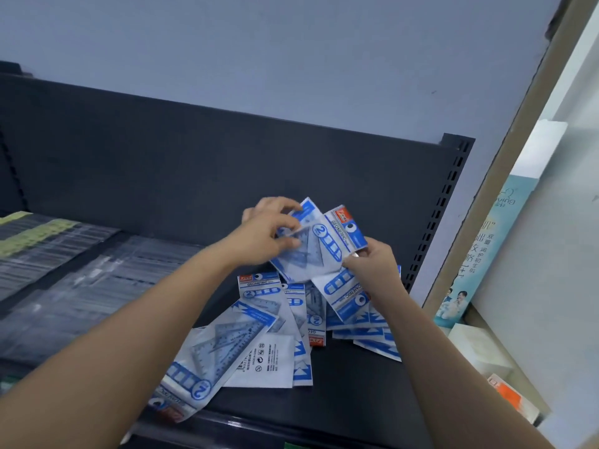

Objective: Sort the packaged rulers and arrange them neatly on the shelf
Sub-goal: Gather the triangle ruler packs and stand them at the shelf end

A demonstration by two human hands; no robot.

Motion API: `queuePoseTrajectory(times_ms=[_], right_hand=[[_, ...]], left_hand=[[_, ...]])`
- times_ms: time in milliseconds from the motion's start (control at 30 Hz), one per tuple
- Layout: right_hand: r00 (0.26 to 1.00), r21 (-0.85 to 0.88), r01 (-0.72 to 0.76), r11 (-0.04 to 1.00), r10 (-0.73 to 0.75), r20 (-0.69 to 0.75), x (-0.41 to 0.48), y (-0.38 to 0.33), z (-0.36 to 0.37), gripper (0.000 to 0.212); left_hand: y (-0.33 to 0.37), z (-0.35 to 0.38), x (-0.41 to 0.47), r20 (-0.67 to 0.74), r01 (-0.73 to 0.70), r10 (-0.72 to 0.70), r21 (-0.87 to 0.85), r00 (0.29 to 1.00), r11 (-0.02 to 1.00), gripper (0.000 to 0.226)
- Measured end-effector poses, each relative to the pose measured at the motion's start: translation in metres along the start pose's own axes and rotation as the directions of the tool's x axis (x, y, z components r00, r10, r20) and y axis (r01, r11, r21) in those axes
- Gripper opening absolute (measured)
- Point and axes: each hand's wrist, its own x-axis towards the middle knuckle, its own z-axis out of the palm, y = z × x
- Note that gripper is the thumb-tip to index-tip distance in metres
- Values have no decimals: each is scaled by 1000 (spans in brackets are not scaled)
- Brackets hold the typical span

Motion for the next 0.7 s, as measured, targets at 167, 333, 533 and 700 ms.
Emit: queuePoseTrajectory(times_ms=[167,333,533,700], right_hand=[[986,60,-111,992,103,135,1,-1,0,4],[943,164,-302,939,270,194,5,-5,-6,4],[825,590,-549,592,272,495,8,4,-20,72],[904,476,-359,803,173,390,3,5,-3,26]], left_hand=[[4,2,9,313,-17,11,16,950,1000,24],[6,4,4,338,181,-115,-170,934,969,10],[-6,4,-2,253,428,-347,-465,903,775,15],[3,11,0,233,533,-557,-704,797,469,14]])
